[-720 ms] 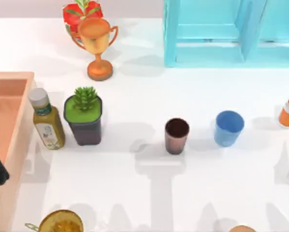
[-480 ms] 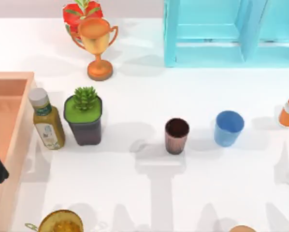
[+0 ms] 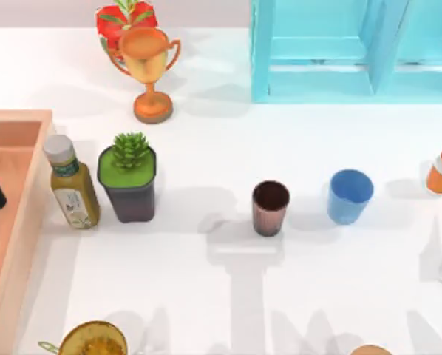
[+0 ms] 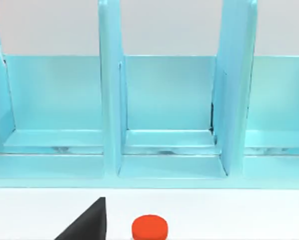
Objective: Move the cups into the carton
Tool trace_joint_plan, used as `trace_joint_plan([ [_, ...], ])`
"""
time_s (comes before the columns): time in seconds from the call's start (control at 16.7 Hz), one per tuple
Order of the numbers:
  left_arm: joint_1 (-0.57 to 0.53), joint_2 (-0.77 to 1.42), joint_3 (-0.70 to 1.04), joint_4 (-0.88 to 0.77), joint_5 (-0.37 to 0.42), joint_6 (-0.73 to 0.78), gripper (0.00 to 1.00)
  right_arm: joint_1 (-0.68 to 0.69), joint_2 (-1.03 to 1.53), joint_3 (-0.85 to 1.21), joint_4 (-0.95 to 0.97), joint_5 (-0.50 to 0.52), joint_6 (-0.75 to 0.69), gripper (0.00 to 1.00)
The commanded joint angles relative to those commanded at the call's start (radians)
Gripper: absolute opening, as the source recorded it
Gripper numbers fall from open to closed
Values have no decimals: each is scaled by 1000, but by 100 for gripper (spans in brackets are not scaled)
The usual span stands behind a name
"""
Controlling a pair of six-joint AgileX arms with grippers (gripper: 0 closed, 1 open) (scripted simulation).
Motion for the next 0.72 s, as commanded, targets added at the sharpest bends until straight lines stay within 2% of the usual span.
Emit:
trace_joint_plan([
  [0.3, -157, 450, 491, -298, -19, -166, 100, 0, 0, 0, 0, 0, 0, 100],
  [0.72, -430, 1182, 1238, -765, -17, -387, 100, 0, 0, 0, 0, 0, 0, 100],
])
